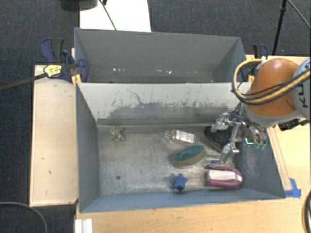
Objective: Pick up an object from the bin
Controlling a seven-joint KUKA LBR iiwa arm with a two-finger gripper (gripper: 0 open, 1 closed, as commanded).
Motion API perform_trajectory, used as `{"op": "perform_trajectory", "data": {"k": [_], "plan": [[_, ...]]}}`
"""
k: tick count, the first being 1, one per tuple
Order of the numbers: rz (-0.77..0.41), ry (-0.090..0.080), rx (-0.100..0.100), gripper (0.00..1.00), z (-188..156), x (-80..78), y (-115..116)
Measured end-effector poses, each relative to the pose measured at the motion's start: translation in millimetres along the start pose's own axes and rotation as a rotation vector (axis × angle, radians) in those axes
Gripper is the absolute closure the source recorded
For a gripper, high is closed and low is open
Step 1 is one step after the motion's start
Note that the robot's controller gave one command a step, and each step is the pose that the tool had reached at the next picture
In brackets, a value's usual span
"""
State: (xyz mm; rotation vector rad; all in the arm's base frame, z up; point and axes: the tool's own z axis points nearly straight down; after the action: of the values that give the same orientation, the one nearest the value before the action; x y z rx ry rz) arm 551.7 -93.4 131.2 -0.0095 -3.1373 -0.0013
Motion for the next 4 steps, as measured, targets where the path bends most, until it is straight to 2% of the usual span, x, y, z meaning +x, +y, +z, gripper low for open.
{"op": "perform_trajectory", "data": {"k": [1, 2, 3, 4], "plan": [[0.127, -0.018, -0.001, 0.00, 54.3, -27.1, 25.7], [0.124, -0.014, 0.001, 1.00, 54.2, -25.4, 23.8], [0.123, -0.014, 0.001, 0.00, 54.6, -25.6, 23.9], [-0.079, -0.012, -0.001, 0.00, 55.6, -21.0, 119.8]]}}
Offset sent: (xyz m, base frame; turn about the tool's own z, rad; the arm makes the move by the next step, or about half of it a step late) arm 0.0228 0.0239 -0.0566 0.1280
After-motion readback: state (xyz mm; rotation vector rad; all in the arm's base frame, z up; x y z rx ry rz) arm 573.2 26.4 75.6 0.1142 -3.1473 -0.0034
